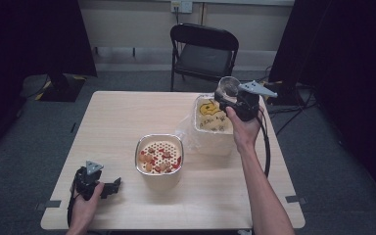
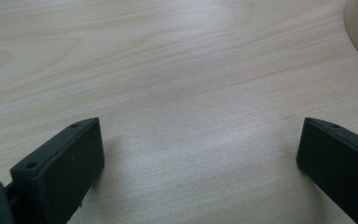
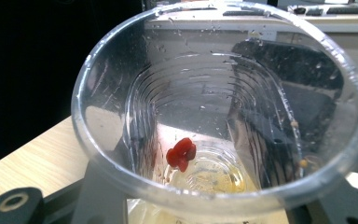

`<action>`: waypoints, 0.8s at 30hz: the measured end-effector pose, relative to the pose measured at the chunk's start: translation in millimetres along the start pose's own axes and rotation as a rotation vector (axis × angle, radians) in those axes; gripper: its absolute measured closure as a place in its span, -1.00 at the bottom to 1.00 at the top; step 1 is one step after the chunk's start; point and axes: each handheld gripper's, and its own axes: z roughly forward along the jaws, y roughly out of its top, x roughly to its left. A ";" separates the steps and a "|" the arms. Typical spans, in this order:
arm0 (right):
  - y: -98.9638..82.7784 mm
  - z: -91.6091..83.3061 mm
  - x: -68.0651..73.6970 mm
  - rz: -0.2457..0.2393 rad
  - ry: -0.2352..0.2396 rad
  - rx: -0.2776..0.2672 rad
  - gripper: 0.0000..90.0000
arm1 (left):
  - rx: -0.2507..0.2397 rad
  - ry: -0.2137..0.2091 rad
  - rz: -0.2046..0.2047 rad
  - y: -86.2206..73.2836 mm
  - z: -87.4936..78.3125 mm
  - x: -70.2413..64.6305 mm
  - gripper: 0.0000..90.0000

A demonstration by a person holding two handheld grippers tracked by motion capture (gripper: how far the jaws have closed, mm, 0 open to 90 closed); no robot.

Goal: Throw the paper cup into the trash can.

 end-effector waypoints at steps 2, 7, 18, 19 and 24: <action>-0.8 3.1 -4.0 0.008 -0.005 0.013 0.10 | 0.000 0.000 0.000 0.0 0.0 0.0 -1.00; -8.5 12.9 -11.0 0.006 -0.019 0.071 0.09 | 0.000 0.000 0.000 0.0 0.0 0.0 -1.00; -17.3 33.1 -13.4 0.008 -0.033 0.140 -0.13 | 0.000 0.000 0.000 0.0 0.0 0.0 -1.00; -17.5 34.3 -13.5 0.007 -0.033 0.143 -0.18 | 0.000 0.000 0.000 0.0 0.0 0.0 -1.00; -19.0 36.8 -14.5 0.009 -0.057 0.161 -0.56 | 0.000 -0.001 0.000 0.0 0.0 0.0 -1.00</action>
